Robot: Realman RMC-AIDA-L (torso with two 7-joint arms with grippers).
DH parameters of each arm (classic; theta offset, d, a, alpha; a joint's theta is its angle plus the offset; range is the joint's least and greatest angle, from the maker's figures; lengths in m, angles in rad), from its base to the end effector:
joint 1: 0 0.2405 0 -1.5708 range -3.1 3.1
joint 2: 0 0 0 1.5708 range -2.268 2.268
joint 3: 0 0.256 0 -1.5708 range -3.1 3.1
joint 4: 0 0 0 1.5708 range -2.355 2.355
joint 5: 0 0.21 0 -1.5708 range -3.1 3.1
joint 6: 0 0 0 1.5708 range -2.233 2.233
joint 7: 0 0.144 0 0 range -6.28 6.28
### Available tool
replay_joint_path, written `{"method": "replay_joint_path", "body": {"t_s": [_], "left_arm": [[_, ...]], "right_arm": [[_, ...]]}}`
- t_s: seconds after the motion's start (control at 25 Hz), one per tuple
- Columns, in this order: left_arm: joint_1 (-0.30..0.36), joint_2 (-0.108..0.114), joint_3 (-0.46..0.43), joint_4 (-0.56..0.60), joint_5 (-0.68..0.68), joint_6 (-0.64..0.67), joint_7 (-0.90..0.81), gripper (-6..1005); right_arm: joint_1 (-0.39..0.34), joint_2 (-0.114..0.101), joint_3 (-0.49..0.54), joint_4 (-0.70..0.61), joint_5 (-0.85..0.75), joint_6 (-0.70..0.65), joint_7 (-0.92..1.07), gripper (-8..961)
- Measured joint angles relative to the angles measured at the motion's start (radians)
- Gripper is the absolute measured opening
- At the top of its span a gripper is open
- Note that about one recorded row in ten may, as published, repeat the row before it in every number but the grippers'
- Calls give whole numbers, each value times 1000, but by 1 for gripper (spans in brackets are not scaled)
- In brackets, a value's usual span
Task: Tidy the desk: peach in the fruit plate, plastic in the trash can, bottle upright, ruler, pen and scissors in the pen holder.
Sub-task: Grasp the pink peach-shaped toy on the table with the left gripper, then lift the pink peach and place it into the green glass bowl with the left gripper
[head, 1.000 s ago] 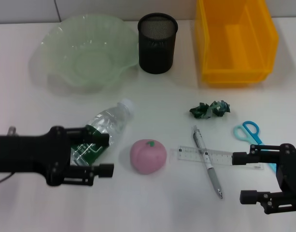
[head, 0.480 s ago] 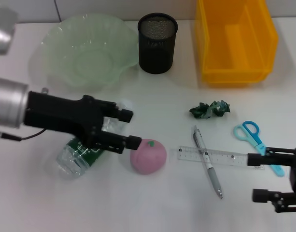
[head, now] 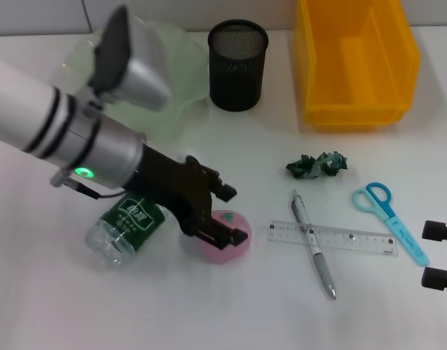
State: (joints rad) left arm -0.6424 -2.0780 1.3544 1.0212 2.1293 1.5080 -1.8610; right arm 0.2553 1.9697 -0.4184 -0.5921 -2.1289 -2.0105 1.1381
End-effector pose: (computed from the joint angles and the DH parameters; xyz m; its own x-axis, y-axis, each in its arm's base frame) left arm -0.1690 0.3384 -0.0474 0.9742 0.2240 -0.0261 0.2246 -0.9741 0.0246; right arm 0.3364 0.2030 0.0585 0.7155 -0.3366 -0.6122 -0.4623 -0.8851 -0.0537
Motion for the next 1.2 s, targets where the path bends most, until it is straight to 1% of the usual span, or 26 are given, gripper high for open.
{"method": "replay_joint_path", "body": {"t_s": [0.04,0.08,0.12,0.24,0.28,0.36,0.76,0.92,0.96,1.0,1.04,1.12,1.16,1.2], "left_arm": [[-1,0,28,0,5,-21,-8,765],[-7,-1,95,-1,25,-68,-33,765],[-10,-1,129,-3,45,-96,-53,765],[-11,-1,150,-4,58,-110,-63,764],[-11,-1,188,-5,82,-134,-79,764],[-12,-1,204,-5,90,-141,-83,764],[-4,-2,206,-1,84,-155,-85,579],[-3,-2,207,1,83,-157,-86,395],[-3,-2,203,4,59,-150,-79,349],[-3,-2,203,4,59,-150,-79,333],[-3,1,172,7,4,-120,-52,317],[-3,1,172,7,4,-120,-52,286],[-3,4,139,9,-42,-93,-24,270],[-4,8,-37,10,-168,-31,46,264]], "right_arm": [[-1,0,0,0,0,1,0,739],[-1,1,0,1,0,1,0,739],[-2,1,1,1,0,2,0,739],[-3,1,5,2,-1,3,0,740],[-3,1,8,2,-1,4,0,740],[-2,1,12,3,-1,8,1,740],[13,5,13,1,0,20,6,740],[16,6,13,3,0,25,6,739],[16,6,13,3,0,25,6,739],[16,6,13,4,0,25,6,739],[17,6,13,4,0,25,6,739],[18,6,13,5,1,26,7,739],[20,7,13,5,2,26,7,739],[21,7,13,6,3,26,7,739]]}}
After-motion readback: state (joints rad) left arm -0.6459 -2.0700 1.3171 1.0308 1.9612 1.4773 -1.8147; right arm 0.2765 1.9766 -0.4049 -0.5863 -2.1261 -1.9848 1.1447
